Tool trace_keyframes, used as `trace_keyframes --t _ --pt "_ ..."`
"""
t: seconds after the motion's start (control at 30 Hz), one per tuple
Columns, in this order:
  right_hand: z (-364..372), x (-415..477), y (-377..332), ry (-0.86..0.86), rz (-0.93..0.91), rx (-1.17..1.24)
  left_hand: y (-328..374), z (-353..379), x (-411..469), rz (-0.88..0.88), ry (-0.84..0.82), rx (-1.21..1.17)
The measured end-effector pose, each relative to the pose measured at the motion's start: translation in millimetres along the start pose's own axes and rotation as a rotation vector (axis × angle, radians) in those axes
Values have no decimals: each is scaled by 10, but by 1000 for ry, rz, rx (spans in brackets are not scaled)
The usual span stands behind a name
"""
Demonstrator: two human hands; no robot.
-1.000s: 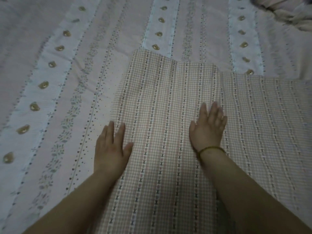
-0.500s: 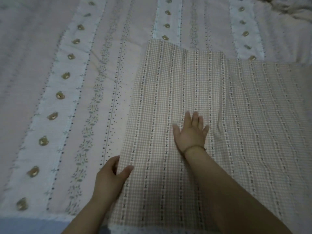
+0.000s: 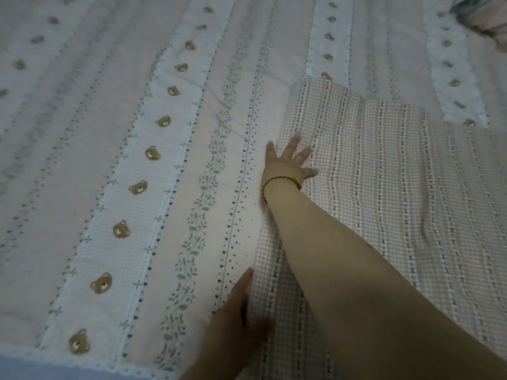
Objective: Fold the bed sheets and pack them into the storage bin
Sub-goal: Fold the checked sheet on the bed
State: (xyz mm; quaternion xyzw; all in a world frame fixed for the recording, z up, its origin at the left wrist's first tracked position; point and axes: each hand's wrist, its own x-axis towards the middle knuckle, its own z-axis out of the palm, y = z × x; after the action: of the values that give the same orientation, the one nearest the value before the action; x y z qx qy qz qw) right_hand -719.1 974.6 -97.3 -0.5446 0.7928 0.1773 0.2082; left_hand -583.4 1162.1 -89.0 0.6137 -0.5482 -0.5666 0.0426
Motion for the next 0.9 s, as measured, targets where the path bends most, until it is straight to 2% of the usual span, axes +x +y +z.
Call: trace_keyframes --t 0.17,0.23,0.33,0.5,0.6,0.73,0.9 --pt "-142 41 183 22 -45 51 -44 -40 8 47 -71 -234" --pt "-243 6 397 55 -111 206 45 -79 -63 82 -71 -227" --pt "-415 -145 708 194 -209 393 290 -77 -175 144 -84 -242" --pt "-701 -432 1476 244 -207 815 951 253 -429 221 -139 -272" --pt "-805 -563 2181 264 -170 1099 1366 722 -529 278 -138 -291" --pt "-905 -678 3231 344 -191 1123 1925 1605 -690 331 -142 -282" --pt "-1029 -726 4300 334 -288 1157 2453 2815 -727 358 -164 -260"
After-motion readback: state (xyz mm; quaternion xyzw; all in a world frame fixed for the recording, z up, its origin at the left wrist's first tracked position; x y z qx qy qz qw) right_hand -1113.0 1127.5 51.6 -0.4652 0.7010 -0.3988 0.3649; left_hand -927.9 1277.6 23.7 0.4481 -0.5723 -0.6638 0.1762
